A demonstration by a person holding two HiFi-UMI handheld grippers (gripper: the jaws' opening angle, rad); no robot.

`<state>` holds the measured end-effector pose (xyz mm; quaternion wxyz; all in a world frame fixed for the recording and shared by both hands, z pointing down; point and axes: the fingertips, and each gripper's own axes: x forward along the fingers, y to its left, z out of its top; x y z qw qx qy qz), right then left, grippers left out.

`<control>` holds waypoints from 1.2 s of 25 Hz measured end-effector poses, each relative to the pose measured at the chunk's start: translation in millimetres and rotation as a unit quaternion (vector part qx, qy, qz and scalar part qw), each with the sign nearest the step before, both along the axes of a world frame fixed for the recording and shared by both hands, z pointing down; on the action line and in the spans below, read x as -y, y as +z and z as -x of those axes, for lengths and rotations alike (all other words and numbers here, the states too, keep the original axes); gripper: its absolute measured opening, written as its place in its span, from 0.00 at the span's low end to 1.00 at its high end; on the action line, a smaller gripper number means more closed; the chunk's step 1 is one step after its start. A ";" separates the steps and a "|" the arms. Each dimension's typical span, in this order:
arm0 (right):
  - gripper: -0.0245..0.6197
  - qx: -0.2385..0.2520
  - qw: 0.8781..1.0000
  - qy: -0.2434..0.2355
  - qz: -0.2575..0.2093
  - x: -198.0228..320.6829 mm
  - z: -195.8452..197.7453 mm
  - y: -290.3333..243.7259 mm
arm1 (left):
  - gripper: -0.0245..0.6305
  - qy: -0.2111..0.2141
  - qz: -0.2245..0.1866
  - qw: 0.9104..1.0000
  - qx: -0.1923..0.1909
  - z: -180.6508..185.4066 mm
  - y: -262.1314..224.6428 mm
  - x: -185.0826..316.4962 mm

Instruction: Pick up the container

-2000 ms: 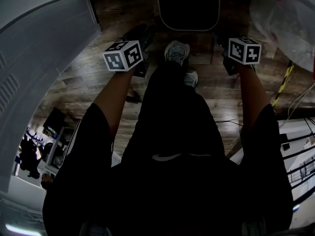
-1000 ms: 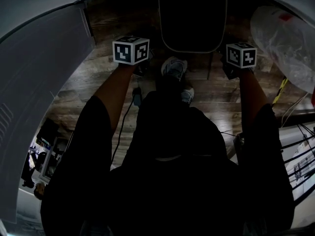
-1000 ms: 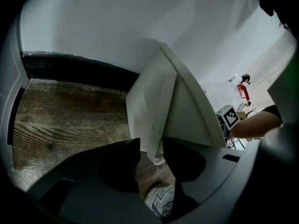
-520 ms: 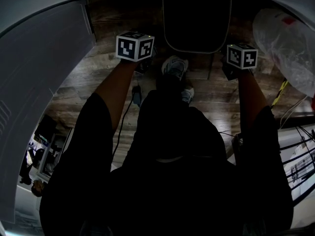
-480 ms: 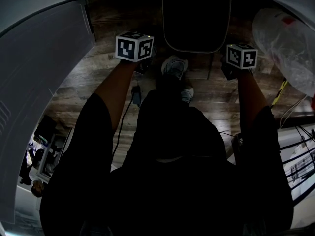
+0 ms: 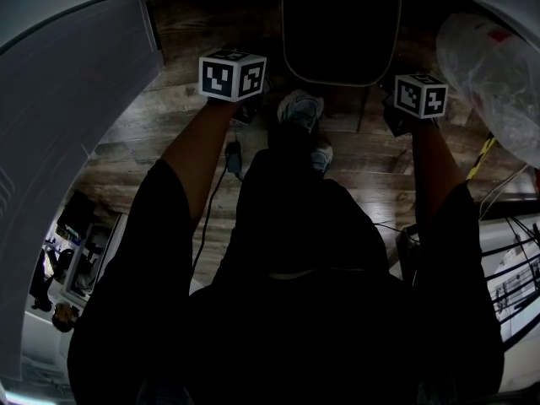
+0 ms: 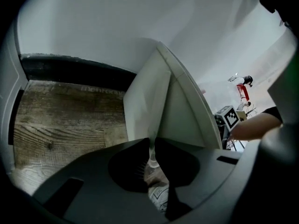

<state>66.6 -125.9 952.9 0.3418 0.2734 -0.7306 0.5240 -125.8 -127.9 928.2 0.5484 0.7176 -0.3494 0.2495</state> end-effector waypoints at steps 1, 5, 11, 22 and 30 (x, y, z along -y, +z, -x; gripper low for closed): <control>0.11 0.003 1.000 0.004 0.001 -1.0 -0.2 -1.1 | 0.11 -0.004 0.000 1.000 0.000 -0.1 -0.9 -0.4; 0.10 0.009 1.000 0.009 0.005 -6.8 -3.3 -7.2 | 0.11 -0.019 0.007 1.000 -0.003 -1.3 -5.9 -5.2; 0.11 0.040 0.999 0.014 0.015 -16.6 -3.9 -26.7 | 0.11 -0.034 0.017 0.999 -0.017 -2.3 -20.0 -13.6; 0.10 0.032 0.997 0.060 0.023 -20.6 -5.7 -55.4 | 0.10 -0.095 0.032 0.995 -0.022 2.3 -43.3 -21.2; 0.10 0.047 0.996 0.055 0.043 -25.2 -4.8 -70.3 | 0.09 -0.119 0.041 0.992 -0.026 2.5 -57.5 -23.8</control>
